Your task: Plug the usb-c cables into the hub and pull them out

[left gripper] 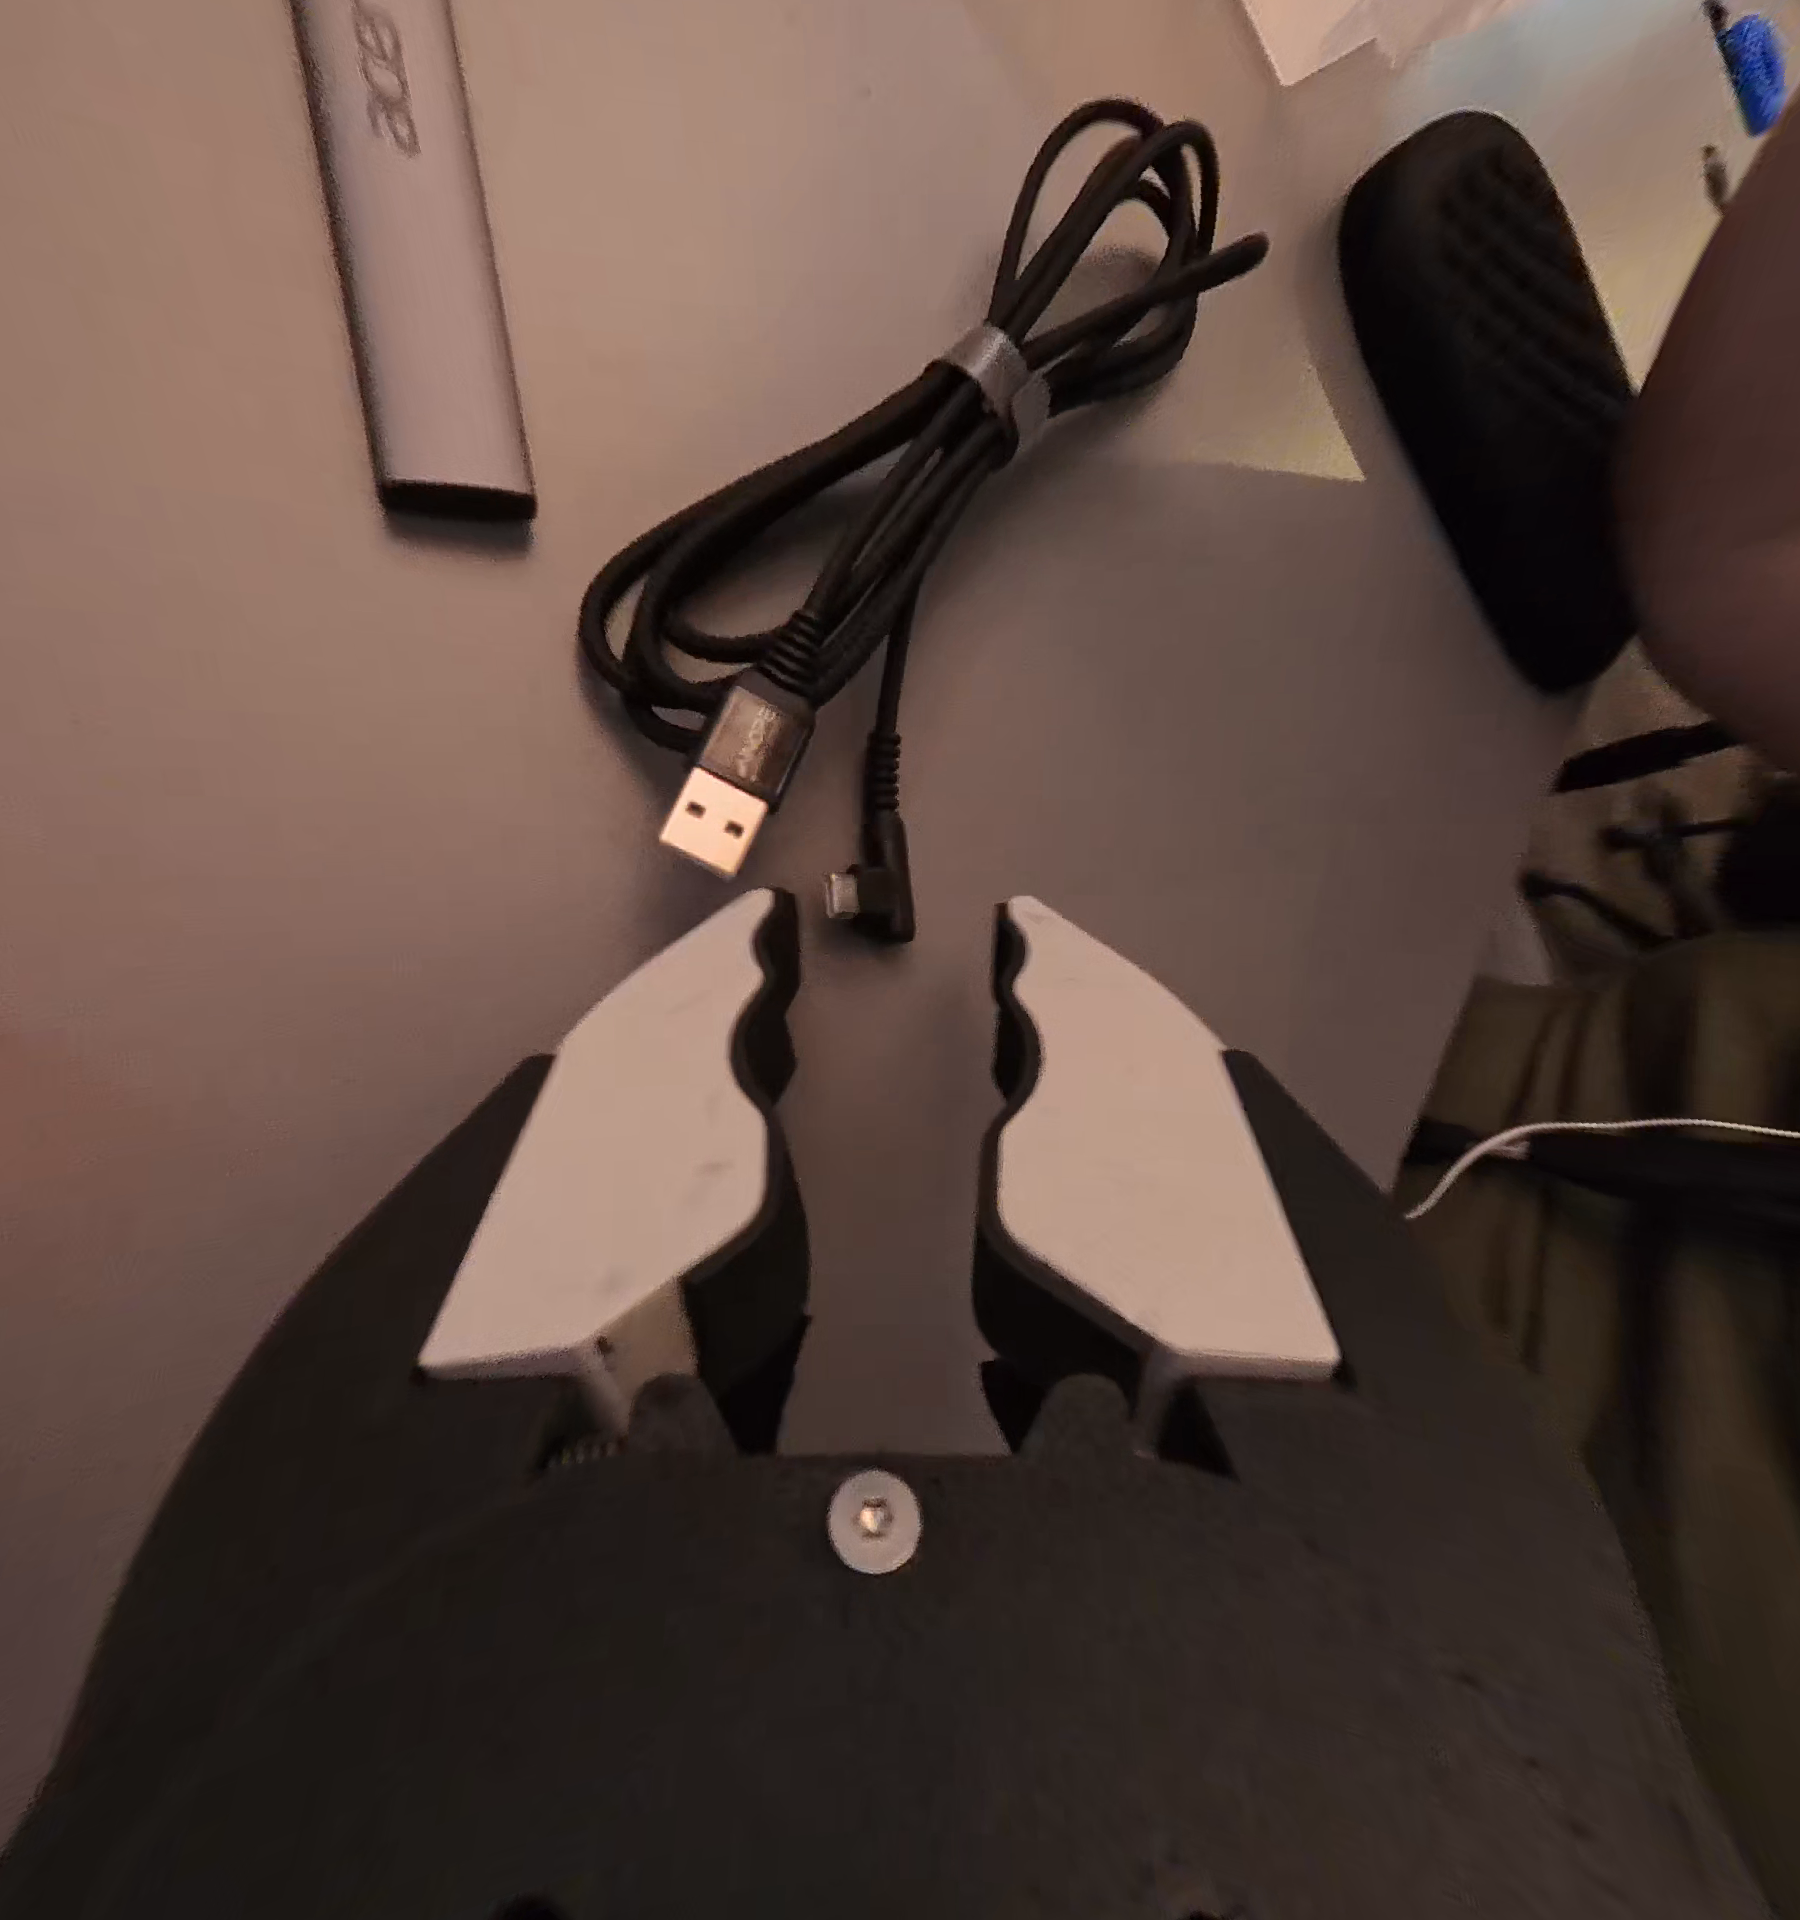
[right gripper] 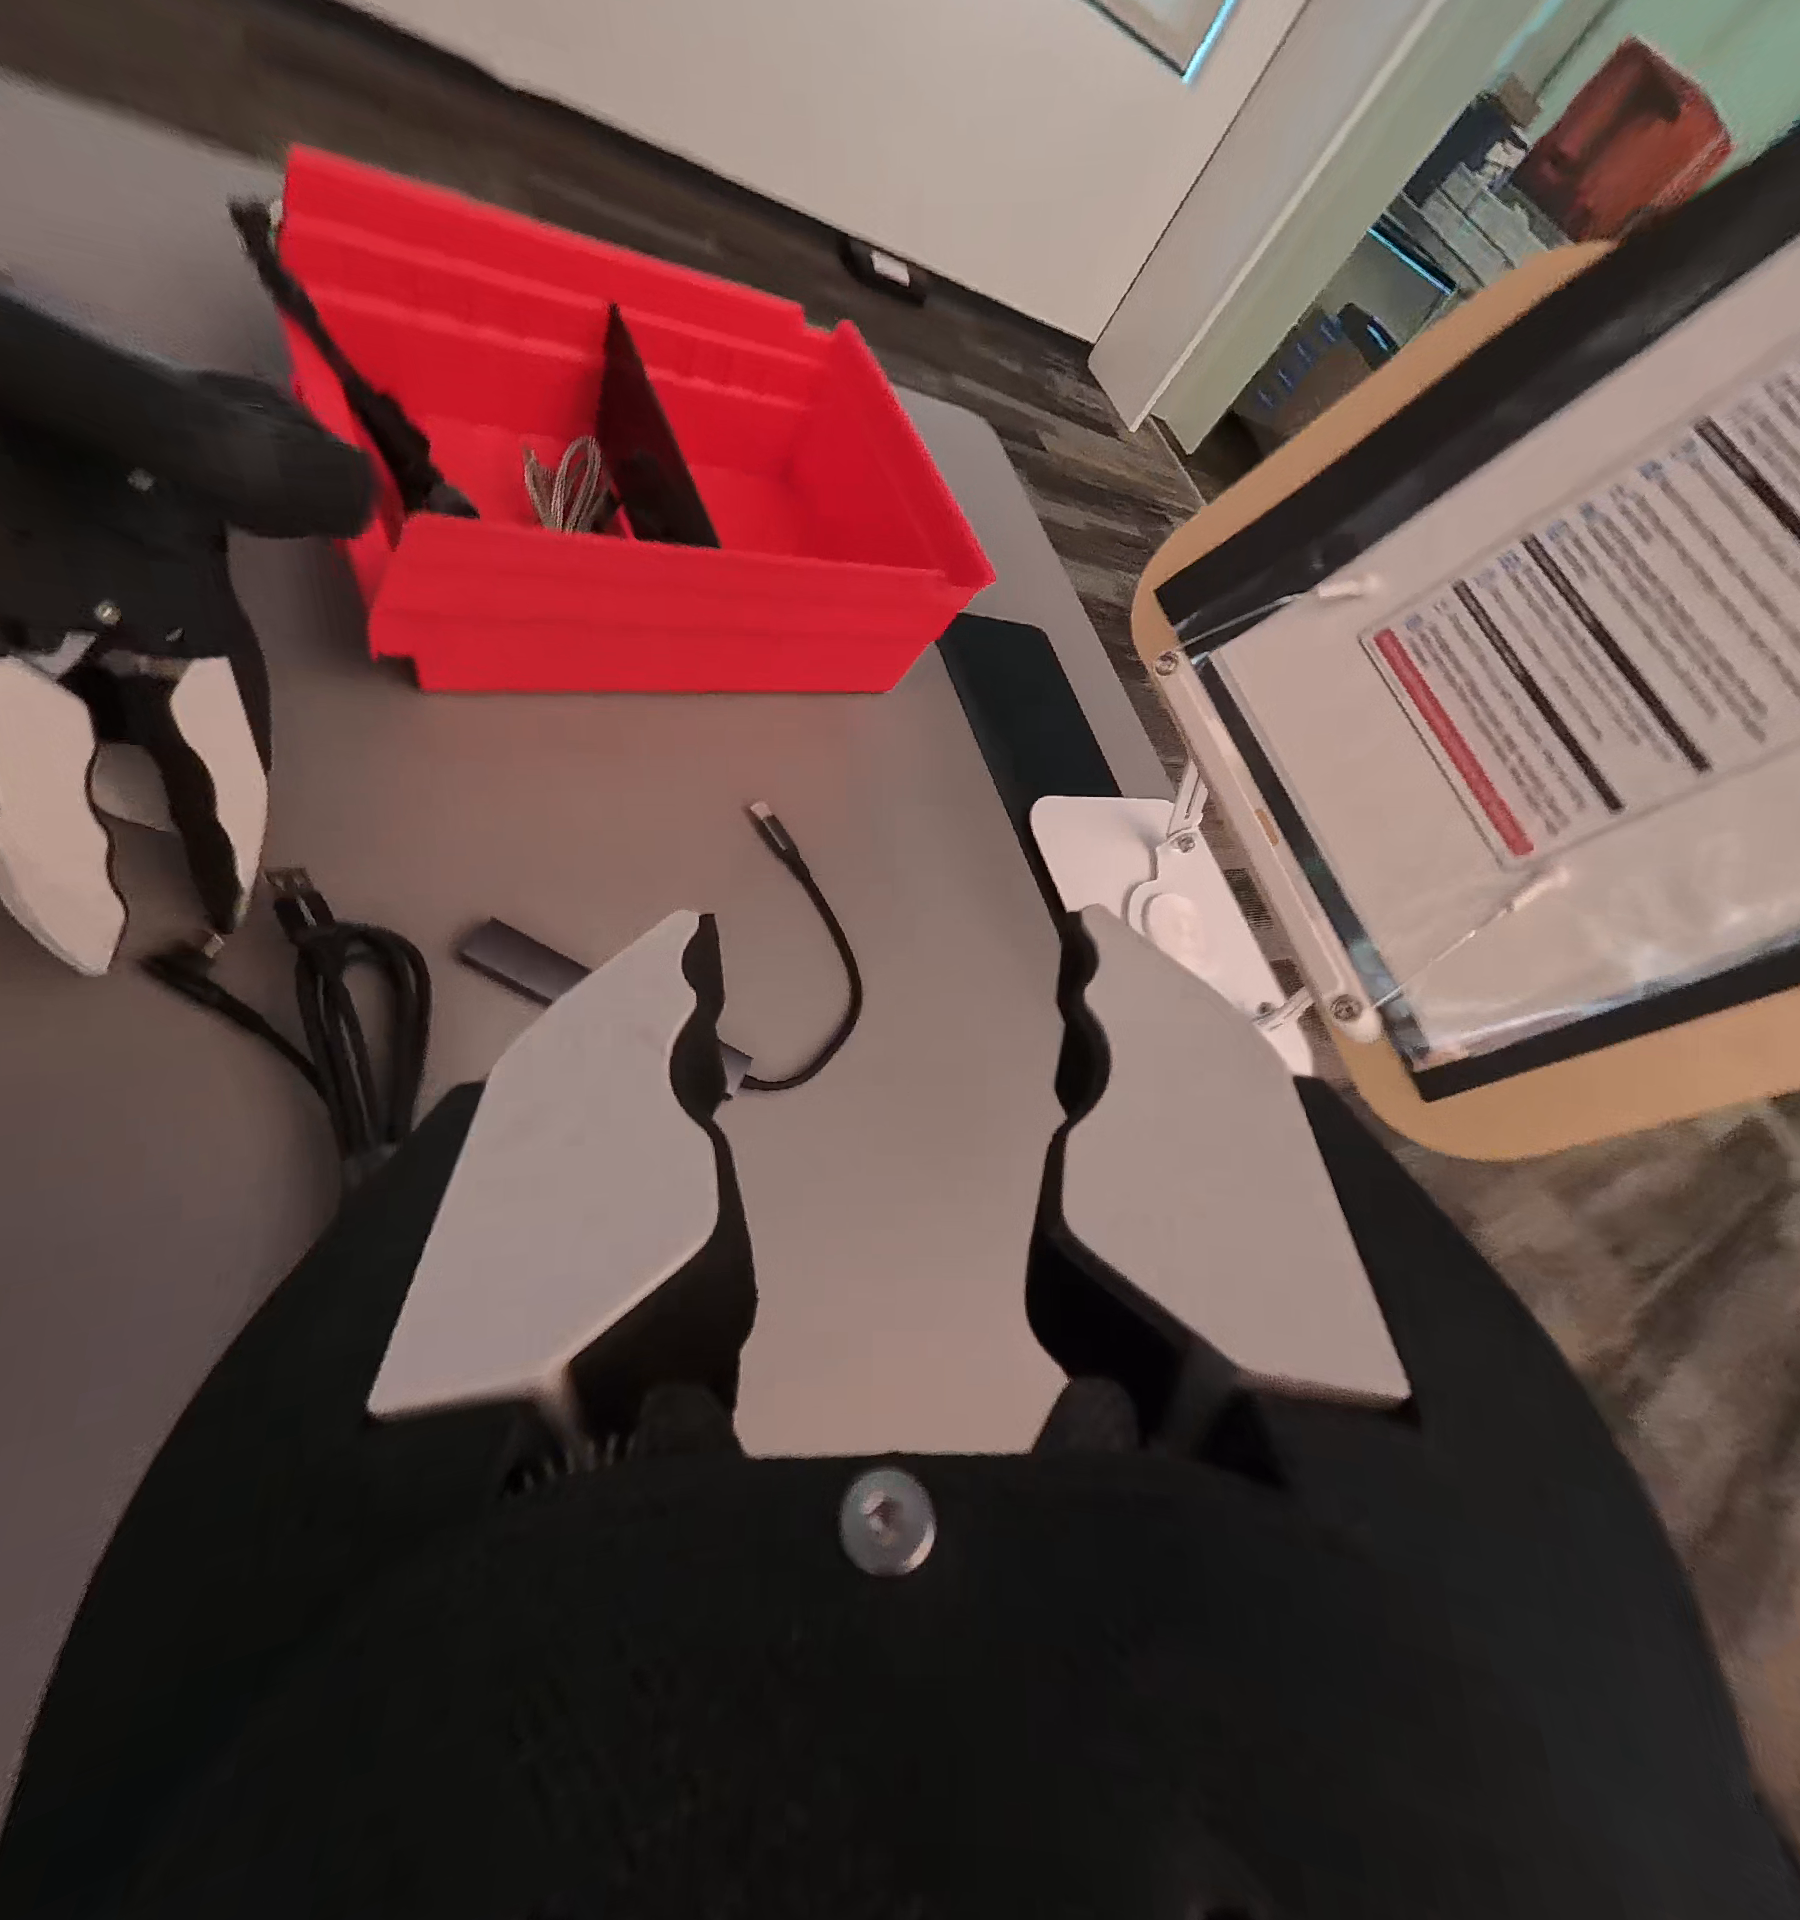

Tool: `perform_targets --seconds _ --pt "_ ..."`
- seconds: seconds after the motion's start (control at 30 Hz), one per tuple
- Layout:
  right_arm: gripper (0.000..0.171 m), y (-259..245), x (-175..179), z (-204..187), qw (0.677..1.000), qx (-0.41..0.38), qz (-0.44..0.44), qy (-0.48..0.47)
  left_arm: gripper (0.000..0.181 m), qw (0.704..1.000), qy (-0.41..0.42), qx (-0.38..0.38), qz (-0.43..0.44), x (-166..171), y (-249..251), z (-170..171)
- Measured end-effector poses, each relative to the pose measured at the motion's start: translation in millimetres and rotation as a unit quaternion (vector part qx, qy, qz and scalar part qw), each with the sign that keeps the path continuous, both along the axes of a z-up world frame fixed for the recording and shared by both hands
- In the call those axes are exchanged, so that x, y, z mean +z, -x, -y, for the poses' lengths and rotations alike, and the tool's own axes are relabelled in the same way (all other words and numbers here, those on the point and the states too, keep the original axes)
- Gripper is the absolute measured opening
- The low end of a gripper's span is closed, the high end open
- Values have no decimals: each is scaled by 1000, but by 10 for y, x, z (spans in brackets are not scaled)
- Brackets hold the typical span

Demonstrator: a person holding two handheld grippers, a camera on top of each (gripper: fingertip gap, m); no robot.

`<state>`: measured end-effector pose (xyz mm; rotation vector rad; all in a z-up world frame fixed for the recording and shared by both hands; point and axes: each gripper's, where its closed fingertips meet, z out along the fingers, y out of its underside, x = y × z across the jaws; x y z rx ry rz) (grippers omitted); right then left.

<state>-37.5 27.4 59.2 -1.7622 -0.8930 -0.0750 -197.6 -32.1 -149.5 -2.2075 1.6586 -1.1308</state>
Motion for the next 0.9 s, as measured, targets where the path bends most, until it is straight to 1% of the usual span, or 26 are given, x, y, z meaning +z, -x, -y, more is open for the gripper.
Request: perform_targets --seconds 0.07,0.1,0.23,0.33,0.4,0.5,0.57,0.63,0.7,0.77,0.83,0.87,0.9 --pt "63 28 -33 -17 1000 1 22 -5 20 999 39 -2 2 -19 -43 27" --pt "63 34 -44 -27 1000 0 25 -5 9 999 47 -2 -3 -47 -52 31" --pt "63 83 -110 -58 1000 10 17 7 6 996 90 8 23 -27 -148 48" --pt "63 106 -161 -64 999 14 36 9 6 991 126 20 45 38 -187 52" --pt "63 202 -151 -39 999 31 40 -1 6 988 144 26 53 82 -189 59" --pt "61 546 -178 65 996 90 6 -17 5 981 172 67 58 126 -204 -4" --pt "55 852 -269 186 987 154 -1 -46 5 968 225 80 80 223 -240 31" --pt "47 1153 -462 379 974 213 -4 -78 5 960 250 82 94 288 -250 55" --pt "45 1307 -790 563 965 230 46 -118 5 960 250 83 99 302 -245 48" --pt "42 1374 -1053 710 951 219 120 -183 5 959 253 81 99 309 -243 56" --pt "32 1480 -1253 873 935 222 174 -215 5 954 270 79 106 369 -257 79" --pt "25 1456 -1278 868 930 188 209 -238 5 950 280 79 114 417 -270 90" --pt "23 1428 -1286 859 922 158 239 -261 5 947 286 80 118 454 -285 99"
